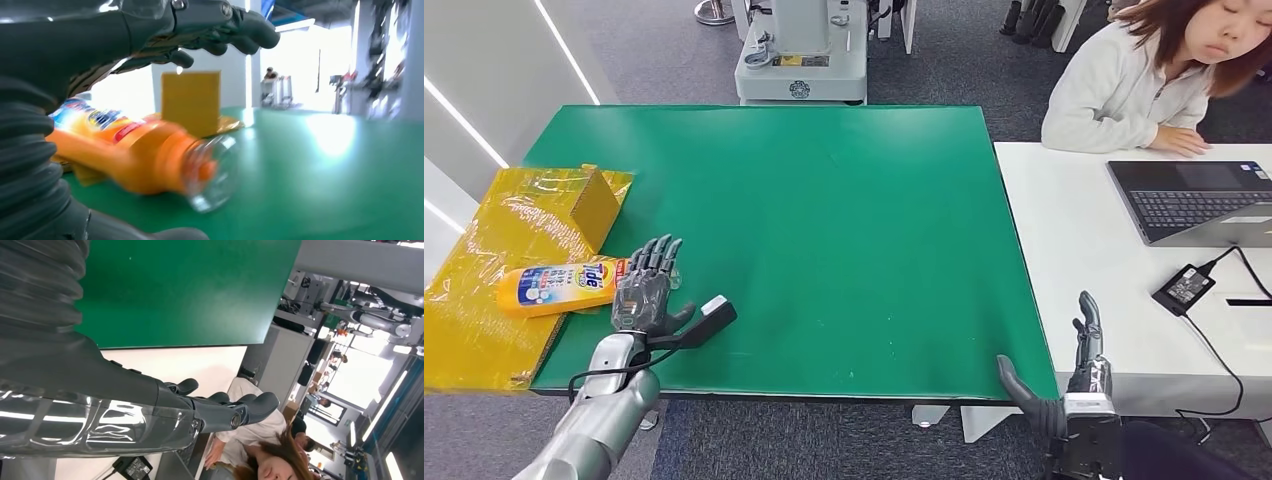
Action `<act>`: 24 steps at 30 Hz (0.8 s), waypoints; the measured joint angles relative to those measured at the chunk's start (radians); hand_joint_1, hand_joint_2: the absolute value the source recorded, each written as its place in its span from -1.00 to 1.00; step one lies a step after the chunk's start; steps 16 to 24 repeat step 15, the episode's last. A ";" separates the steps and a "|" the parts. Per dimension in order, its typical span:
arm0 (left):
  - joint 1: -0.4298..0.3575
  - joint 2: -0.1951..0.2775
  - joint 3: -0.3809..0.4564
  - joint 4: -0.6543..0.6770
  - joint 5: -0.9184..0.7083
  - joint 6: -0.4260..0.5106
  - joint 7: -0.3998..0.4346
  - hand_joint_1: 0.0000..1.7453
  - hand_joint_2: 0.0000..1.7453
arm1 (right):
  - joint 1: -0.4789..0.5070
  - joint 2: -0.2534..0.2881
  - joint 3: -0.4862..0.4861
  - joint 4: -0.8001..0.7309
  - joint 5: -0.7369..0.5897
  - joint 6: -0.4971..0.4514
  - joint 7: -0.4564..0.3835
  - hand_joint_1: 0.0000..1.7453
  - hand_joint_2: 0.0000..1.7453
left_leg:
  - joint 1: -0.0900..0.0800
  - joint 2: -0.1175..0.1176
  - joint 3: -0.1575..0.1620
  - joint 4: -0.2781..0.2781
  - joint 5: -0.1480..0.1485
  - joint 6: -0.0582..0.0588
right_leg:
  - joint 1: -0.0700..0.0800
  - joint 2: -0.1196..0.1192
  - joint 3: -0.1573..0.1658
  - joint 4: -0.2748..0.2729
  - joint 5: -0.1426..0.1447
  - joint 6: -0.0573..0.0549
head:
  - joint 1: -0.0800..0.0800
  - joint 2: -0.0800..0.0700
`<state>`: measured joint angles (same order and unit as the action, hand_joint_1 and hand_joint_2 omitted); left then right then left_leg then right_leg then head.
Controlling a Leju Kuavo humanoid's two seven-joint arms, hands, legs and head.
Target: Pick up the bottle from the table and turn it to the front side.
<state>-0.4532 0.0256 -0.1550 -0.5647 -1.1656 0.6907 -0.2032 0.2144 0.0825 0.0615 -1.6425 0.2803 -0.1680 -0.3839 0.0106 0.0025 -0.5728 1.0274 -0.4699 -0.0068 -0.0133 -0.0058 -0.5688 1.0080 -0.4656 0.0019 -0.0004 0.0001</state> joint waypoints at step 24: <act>0.298 -0.169 -0.225 -0.675 0.933 -0.436 -0.316 -1.00 1.00 | 0.101 0.009 0.020 -0.059 -0.075 -0.106 -0.109 -1.00 1.00 | 0.000 0.000 -0.002 0.000 -0.002 0.001 | 0.000 0.000 -0.001 -0.001 -0.001 0.001 | 0.000 0.000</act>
